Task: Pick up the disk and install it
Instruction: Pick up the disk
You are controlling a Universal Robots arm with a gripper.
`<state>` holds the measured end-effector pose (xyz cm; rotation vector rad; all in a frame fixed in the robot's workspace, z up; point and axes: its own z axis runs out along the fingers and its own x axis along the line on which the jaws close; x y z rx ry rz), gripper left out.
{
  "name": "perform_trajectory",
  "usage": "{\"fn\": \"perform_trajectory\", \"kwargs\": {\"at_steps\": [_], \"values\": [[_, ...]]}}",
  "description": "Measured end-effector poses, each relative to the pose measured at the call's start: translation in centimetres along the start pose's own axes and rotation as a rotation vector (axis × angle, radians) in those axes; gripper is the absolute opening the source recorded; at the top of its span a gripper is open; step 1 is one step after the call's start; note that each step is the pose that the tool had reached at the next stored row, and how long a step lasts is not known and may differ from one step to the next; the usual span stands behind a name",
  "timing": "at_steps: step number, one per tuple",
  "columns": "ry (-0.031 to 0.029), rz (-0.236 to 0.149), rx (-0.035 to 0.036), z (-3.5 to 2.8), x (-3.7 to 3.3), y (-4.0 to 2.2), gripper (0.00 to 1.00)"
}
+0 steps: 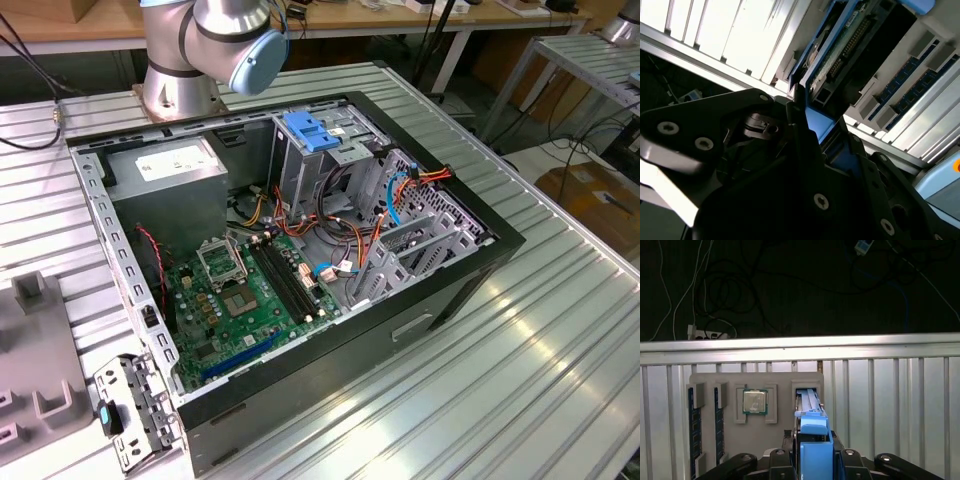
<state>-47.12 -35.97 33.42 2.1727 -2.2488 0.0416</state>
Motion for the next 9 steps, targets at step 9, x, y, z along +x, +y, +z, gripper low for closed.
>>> {"fn": "perform_trajectory", "kwargs": {"at_steps": [9], "values": [[0.0067, 0.0, 0.0003, -1.44, 0.04, -0.02, 0.36]]}}
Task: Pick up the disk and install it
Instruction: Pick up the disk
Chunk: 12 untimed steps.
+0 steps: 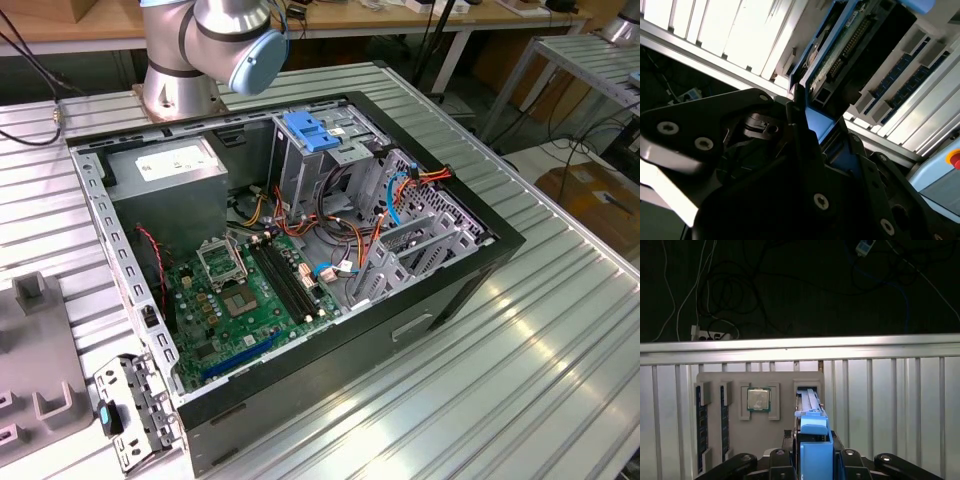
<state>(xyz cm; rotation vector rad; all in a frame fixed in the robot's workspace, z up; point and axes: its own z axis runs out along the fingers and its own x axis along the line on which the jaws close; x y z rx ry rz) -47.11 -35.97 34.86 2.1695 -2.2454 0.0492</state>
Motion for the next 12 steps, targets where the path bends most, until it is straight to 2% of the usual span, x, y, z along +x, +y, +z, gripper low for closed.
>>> {"fn": "perform_trajectory", "kwargs": {"at_steps": [4, 12], "values": [[0.0015, 0.0, 0.0, -0.47, 0.02, 0.0, 0.36], [0.0017, 0.0, 0.0, -0.6, 0.02, 0.0, 0.36]]}}
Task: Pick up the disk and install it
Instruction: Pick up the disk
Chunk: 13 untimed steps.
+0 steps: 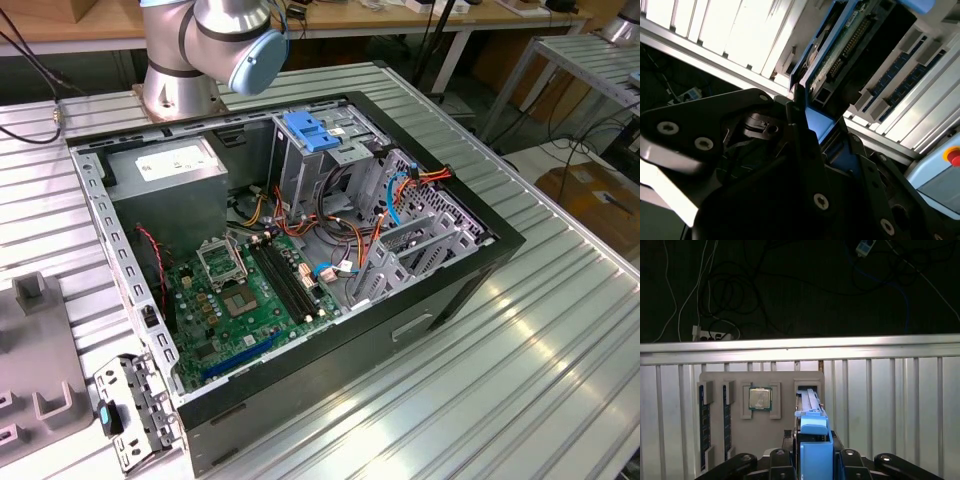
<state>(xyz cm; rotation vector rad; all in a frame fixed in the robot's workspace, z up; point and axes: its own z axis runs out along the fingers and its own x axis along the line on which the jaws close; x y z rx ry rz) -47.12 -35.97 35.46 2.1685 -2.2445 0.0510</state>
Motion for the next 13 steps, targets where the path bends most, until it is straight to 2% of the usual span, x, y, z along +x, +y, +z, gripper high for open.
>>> {"fn": "perform_trajectory", "kwargs": {"at_steps": [13], "values": [[0.0, 0.0, 0.0, -0.68, 0.02, -0.01, 0.36]]}}
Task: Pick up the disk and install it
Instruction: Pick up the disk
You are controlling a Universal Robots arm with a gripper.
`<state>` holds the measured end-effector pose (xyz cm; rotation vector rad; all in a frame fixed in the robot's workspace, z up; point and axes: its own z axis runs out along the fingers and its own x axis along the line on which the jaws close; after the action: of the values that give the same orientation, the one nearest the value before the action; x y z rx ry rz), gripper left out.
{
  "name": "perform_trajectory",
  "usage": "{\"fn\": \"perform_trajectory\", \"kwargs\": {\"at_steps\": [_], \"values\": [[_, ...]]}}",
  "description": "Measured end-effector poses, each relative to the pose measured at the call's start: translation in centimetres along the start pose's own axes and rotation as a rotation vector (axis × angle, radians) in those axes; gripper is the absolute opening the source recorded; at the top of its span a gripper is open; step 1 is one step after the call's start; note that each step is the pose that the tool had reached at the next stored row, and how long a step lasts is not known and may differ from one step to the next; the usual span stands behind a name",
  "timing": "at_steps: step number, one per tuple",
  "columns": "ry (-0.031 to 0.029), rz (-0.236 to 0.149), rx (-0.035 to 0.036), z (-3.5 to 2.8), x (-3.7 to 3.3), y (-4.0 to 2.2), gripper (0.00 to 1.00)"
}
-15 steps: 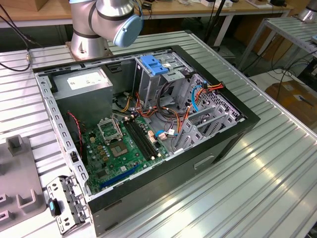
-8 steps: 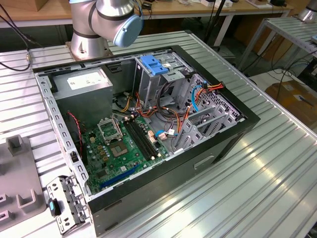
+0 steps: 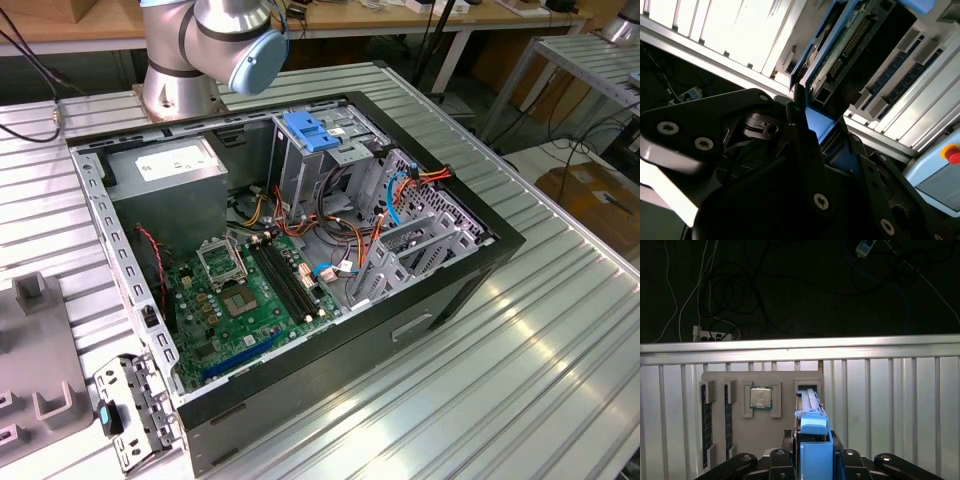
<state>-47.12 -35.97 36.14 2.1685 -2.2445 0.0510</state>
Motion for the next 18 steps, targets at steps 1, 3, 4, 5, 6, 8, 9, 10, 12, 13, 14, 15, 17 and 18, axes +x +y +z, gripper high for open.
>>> {"fn": "perform_trajectory", "kwargs": {"at_steps": [1, 3, 4, 5, 6, 8, 9, 10, 12, 13, 14, 15, 17, 18], "values": [[0.0, 0.0, 0.0, -0.04, 0.0, 0.0, 0.36], [0.0, 0.0, 0.0001, -0.12, 0.01, 0.0, 0.36], [0.0, 0.0, 0.0001, -0.18, 0.01, 0.0, 0.36], [0.0, 0.0, 0.0, -0.22, 0.01, 0.0, 0.36], [0.0, 0.0, 0.0002, -0.27, 0.01, -0.01, 0.36], [0.0, 0.0, 0.0, -0.35, 0.01, 0.0, 0.36], [-0.0001, 0.0, 0.0001, -0.37, 0.01, -0.01, 0.36], [0.0, 0.0, 0.0, -0.41, 0.02, -0.01, 0.36], [0.0, 0.0, 0.0001, -0.45, 0.02, -0.01, 0.36], [-0.0001, 0.0, 0.0001, -0.46, 0.02, -0.01, 0.36], [0.0, 0.0, 0.0, -0.49, 0.02, -0.01, 0.36], [0.0001, 0.0, -0.0002, -0.53, 0.02, 0.0, 0.36], [0.0, 0.0, -0.0001, -0.61, 0.02, -0.01, 0.36], [0.0, 0.0, -0.0001, -0.74, 0.03, -0.01, 0.36]]}}
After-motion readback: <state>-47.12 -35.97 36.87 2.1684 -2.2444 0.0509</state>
